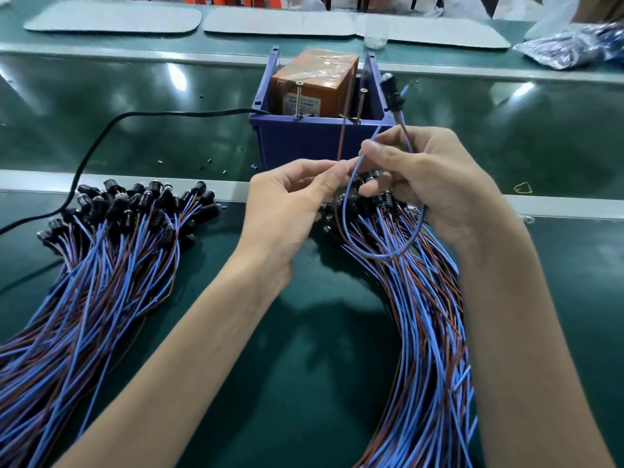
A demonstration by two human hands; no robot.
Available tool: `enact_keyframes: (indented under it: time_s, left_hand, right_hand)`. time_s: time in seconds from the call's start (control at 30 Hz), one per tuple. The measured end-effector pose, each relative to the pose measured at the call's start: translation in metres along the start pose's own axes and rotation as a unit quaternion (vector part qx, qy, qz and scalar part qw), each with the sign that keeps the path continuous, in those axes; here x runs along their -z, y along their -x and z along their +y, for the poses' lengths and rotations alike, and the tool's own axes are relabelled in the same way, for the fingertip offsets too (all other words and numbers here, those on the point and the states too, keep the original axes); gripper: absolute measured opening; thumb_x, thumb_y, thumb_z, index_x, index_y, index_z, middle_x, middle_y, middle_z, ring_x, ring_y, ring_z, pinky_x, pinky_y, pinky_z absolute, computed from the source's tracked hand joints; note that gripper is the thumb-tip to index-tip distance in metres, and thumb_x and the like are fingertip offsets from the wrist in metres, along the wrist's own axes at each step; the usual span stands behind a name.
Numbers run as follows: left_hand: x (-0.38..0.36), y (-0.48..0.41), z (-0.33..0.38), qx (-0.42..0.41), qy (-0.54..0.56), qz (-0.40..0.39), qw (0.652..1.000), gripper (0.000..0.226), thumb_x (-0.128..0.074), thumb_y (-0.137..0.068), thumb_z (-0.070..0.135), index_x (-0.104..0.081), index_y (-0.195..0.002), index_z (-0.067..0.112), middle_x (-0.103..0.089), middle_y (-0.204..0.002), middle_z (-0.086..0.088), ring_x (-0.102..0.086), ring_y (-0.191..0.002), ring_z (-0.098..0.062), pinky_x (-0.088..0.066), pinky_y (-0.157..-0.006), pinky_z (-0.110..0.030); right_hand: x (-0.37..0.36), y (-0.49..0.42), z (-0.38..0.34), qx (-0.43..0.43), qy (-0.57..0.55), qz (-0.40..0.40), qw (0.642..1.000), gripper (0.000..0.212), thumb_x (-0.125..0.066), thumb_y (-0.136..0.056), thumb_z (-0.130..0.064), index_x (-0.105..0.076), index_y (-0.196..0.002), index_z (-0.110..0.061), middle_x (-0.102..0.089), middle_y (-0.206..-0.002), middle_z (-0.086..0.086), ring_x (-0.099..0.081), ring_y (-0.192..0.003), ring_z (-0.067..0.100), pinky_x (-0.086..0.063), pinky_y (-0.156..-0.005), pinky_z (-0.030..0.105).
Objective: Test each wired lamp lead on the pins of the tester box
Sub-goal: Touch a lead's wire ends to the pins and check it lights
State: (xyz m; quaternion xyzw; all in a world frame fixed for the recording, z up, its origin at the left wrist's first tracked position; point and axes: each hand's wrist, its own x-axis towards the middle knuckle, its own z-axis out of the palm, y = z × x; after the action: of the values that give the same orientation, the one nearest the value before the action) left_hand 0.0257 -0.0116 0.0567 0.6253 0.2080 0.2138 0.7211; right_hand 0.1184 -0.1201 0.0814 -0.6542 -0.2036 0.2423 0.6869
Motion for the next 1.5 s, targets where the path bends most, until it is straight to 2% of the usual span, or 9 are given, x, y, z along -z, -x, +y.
enact_keyframes:
  time_s: [0.13,0.23,0.43,0.57,0.67,0.83,1.07,1.3,1.5]
  left_hand:
    - [0.01,-0.011,-0.001,-0.024,-0.033,0.057,0.998,0.001,-0.068,-0.088,0.022,-0.068,-0.087,0.023,-0.072,-0.065,0.012,-0.062,-0.06,0.007,-0.041,-0.056,-0.007]
    - [0.02,-0.018,-0.003,-0.044,-0.062,0.082,0.994,0.01,-0.069,-0.088,0.027,-0.064,-0.096,0.024,-0.073,-0.067,0.011,-0.064,-0.065,0.005,-0.041,-0.058,-0.012]
    - [0.033,-0.028,-0.005,-0.057,-0.054,0.13,0.988,0.006,-0.068,-0.089,0.02,-0.068,-0.085,0.025,-0.068,-0.059,0.01,-0.05,-0.04,-0.004,-0.045,-0.049,-0.015]
    - [0.031,-0.034,-0.008,-0.044,0.003,0.139,0.989,0.015,-0.06,-0.093,0.007,-0.071,-0.096,0.017,-0.064,-0.062,0.008,-0.058,-0.048,-0.003,-0.052,-0.066,-0.017]
    - [0.029,-0.036,-0.011,-0.046,-0.015,0.148,0.988,0.026,-0.053,-0.095,0.001,-0.069,-0.11,0.015,-0.064,-0.071,0.007,-0.059,-0.054,-0.001,-0.054,-0.081,-0.021]
    - [0.032,-0.037,-0.012,-0.056,-0.031,0.149,0.987,0.032,-0.056,-0.095,0.005,-0.064,-0.119,0.023,-0.067,-0.064,0.013,-0.059,-0.06,0.003,-0.053,-0.071,-0.016]
    - [0.034,-0.034,-0.011,-0.068,0.046,0.159,0.984,0.018,-0.059,-0.093,0.004,-0.055,-0.099,0.021,-0.07,-0.07,0.003,-0.071,-0.065,-0.013,-0.054,-0.062,-0.021]
    - [0.035,-0.036,-0.015,-0.055,0.021,0.162,0.985,0.017,-0.06,-0.092,0.004,-0.067,-0.092,0.019,-0.07,-0.07,0.007,-0.067,-0.06,-0.006,-0.053,-0.061,-0.018]
    - [0.034,-0.038,-0.017,-0.033,0.017,0.163,0.986,0.017,-0.062,-0.09,0.003,-0.073,-0.096,0.014,-0.07,-0.075,0.004,-0.063,-0.057,-0.003,-0.051,-0.062,-0.014]
  right_hand:
    - [0.003,-0.003,0.001,0.009,0.02,0.038,0.999,0.013,-0.054,-0.097,-0.01,-0.052,-0.085,-0.013,-0.074,-0.071,0.003,-0.055,-0.042,0.004,-0.031,-0.037,0.009]
    - [0.007,-0.008,0.004,0.02,-0.013,0.084,0.996,0.013,-0.054,-0.096,-0.009,-0.059,-0.084,-0.013,-0.065,-0.056,-0.005,-0.04,-0.039,0.002,-0.027,-0.036,0.01]
    - [0.015,-0.012,0.008,0.023,-0.038,0.123,0.991,0.019,-0.049,-0.097,-0.009,-0.064,-0.086,-0.011,-0.046,-0.049,-0.008,-0.025,-0.037,0.001,-0.018,-0.033,0.012]
    - [0.015,-0.014,0.01,0.021,-0.034,0.148,0.988,0.013,-0.05,-0.095,-0.005,-0.06,-0.093,-0.014,-0.045,-0.051,-0.007,-0.031,-0.038,0.001,-0.019,-0.038,0.015]
    - [0.014,-0.015,0.011,0.017,-0.034,0.154,0.987,0.017,-0.047,-0.096,-0.003,-0.061,-0.093,-0.012,-0.043,-0.052,-0.006,-0.03,-0.038,0.001,-0.018,-0.037,0.015]
    - [0.015,-0.019,0.011,0.004,-0.051,0.175,0.983,0.021,-0.039,-0.093,0.001,-0.057,-0.096,-0.01,-0.042,-0.053,-0.004,-0.028,-0.039,0.003,-0.018,-0.036,0.016]
    - [0.017,-0.019,0.013,0.002,-0.053,0.186,0.981,0.015,-0.043,-0.095,-0.002,-0.052,-0.09,-0.013,-0.043,-0.05,-0.005,-0.031,-0.038,0.004,-0.02,-0.036,0.016]
    - [0.014,-0.02,0.016,0.017,-0.057,0.179,0.982,0.018,-0.046,-0.097,-0.002,-0.058,-0.085,-0.01,-0.046,-0.06,0.0,-0.04,-0.04,0.005,-0.029,-0.037,0.012]
    - [0.01,-0.018,0.018,0.008,-0.032,0.18,0.983,0.02,-0.045,-0.099,-0.006,-0.062,-0.093,-0.014,-0.062,-0.07,-0.005,-0.059,-0.047,0.0,-0.034,-0.038,0.009]
